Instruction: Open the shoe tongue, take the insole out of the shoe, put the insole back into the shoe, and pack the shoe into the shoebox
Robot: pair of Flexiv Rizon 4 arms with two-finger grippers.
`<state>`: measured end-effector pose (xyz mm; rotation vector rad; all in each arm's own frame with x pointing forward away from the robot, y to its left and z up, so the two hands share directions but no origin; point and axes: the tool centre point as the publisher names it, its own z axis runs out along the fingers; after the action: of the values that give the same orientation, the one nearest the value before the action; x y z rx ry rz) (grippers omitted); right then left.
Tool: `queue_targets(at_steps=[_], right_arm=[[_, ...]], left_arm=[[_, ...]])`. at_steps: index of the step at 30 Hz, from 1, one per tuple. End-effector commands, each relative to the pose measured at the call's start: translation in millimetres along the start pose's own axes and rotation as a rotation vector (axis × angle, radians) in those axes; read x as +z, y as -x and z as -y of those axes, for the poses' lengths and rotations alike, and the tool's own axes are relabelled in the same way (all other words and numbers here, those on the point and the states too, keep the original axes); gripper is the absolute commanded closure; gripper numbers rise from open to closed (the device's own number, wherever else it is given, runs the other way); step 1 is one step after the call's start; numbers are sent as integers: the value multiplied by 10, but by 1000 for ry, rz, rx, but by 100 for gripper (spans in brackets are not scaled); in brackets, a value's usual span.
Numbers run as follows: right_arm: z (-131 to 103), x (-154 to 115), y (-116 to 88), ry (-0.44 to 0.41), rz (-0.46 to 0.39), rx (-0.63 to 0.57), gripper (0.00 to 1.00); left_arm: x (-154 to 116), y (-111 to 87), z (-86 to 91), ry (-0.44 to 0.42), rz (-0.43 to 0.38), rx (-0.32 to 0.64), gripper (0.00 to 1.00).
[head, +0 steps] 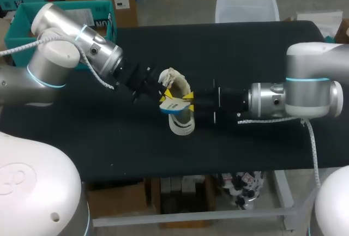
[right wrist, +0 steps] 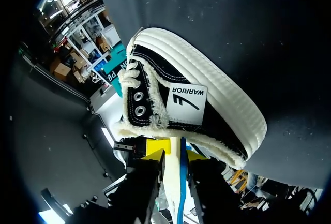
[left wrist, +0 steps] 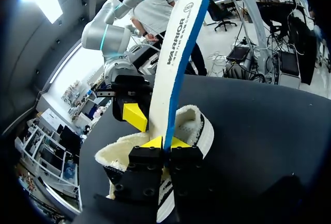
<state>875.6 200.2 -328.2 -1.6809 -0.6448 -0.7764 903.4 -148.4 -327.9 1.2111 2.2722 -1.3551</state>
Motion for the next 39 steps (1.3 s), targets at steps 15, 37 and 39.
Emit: queue_targets(at_steps=[15,37,39], right_arm=[[282,-139,-4,32,11,-30,100],[244,-117,41,23,36,-35,100],[238,-118,40,25,37,-33,100]], left_arm=[[46,-18,-31,20,25,-19,100],[-15,-5,153,-21,82,-11,60],[-13,-18,181,-27,84,-3,60]])
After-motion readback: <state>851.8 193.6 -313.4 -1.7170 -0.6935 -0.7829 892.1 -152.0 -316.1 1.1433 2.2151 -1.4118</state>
